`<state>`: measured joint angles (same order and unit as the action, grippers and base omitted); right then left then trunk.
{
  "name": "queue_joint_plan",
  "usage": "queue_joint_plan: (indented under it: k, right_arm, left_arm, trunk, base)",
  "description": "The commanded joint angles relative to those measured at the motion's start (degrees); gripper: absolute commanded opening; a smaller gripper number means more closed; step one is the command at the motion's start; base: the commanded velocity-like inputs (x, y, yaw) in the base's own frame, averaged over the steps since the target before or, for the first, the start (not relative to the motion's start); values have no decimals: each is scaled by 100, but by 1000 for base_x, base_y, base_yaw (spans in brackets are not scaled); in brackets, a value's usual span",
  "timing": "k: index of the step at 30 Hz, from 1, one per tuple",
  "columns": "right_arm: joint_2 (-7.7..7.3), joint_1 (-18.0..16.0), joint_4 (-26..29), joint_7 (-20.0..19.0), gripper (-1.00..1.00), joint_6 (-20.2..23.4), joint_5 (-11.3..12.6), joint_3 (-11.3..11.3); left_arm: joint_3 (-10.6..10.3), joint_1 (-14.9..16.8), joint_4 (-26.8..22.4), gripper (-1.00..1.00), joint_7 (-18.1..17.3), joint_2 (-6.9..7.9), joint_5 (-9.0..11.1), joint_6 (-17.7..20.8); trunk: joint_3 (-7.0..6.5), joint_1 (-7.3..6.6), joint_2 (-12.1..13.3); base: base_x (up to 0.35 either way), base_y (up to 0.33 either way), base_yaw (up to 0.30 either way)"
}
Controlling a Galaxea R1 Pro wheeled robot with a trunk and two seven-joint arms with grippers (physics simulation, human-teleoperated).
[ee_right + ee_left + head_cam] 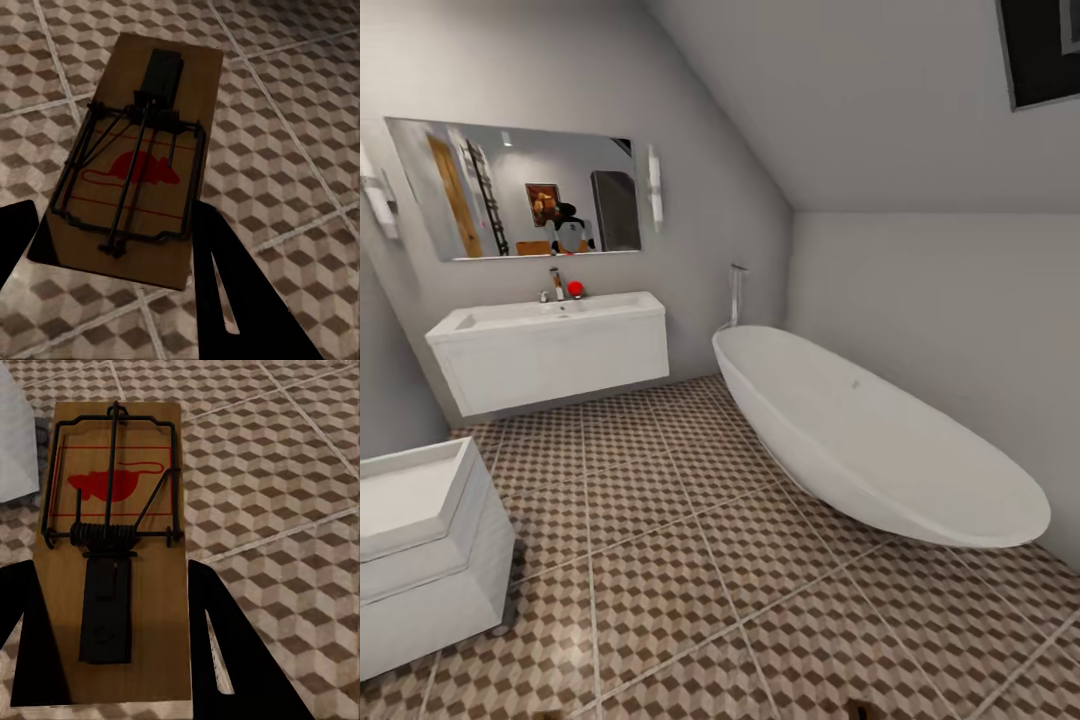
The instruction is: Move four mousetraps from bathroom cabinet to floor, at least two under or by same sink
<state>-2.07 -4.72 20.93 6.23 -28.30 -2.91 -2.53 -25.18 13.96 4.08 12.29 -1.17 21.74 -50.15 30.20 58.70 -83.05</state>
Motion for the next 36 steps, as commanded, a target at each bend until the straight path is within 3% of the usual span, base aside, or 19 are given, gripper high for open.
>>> queue_joint_plan:
  k: [1, 36]
  right_arm:
    - [-4, -2, -2, 56, -100, -9, -26, -28]
    - [-3, -2, -2, 52, -100, -9, -26, -28]
  left_arm:
    - [-49, 8, 23, -100, 45, -6, 4, -21]
    - [-49, 10, 23, -100, 46, -6, 4, -21]
  trunk:
    - [6, 3, -3]
    - [6, 3, -3]
  base:
    - [331, 0, 286]
    - [327, -25, 283]
